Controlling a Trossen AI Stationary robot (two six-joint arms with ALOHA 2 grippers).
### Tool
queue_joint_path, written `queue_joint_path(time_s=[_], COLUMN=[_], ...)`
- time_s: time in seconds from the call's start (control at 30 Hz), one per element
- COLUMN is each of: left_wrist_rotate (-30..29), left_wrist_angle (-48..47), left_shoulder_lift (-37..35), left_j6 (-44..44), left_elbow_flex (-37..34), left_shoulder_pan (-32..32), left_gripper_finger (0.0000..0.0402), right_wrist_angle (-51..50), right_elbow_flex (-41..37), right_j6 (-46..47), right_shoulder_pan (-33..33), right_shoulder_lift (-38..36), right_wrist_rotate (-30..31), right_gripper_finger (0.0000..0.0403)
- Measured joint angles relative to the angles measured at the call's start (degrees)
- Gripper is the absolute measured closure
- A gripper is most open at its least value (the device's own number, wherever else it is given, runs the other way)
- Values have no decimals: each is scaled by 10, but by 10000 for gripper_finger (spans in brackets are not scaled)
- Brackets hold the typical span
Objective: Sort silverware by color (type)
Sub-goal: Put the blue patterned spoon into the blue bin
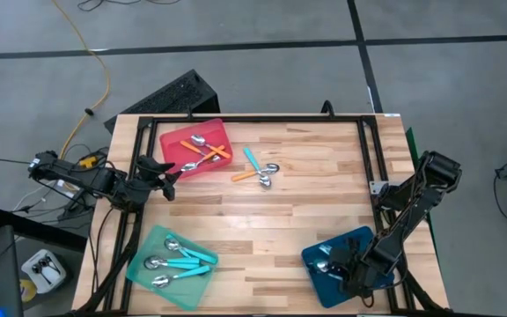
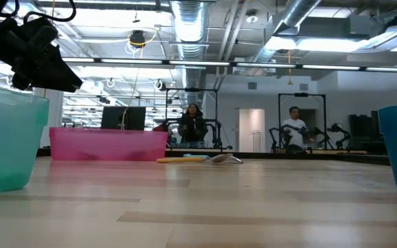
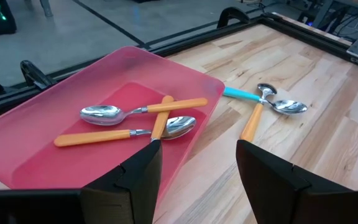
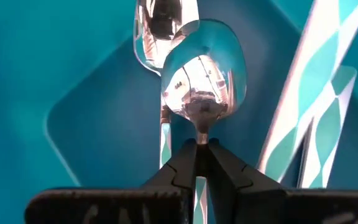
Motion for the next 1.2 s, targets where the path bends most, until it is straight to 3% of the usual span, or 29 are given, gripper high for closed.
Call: queue_joint_path(time_s=[0.33,0.83,1.2], left_wrist_rotate=[1,1,2], left_wrist_angle=[0,0,0], left_shoulder_lift=[0,0,0], left_j6=[0,0,0], left_elbow_flex=[0,0,0], left_shoulder_pan=[0,0,0], left_gripper_finger=[212,212,212], right_wrist_angle=[-19,-9,-19], right_elbow_flex=[0,1,26], right_j6=[24,40,24], right_shoulder_pan=[0,-3,-3], right_shoulder_lift=[0,0,0], right_wrist_rotate=[-5,-16,-17], right_gripper_finger=[345,257,257])
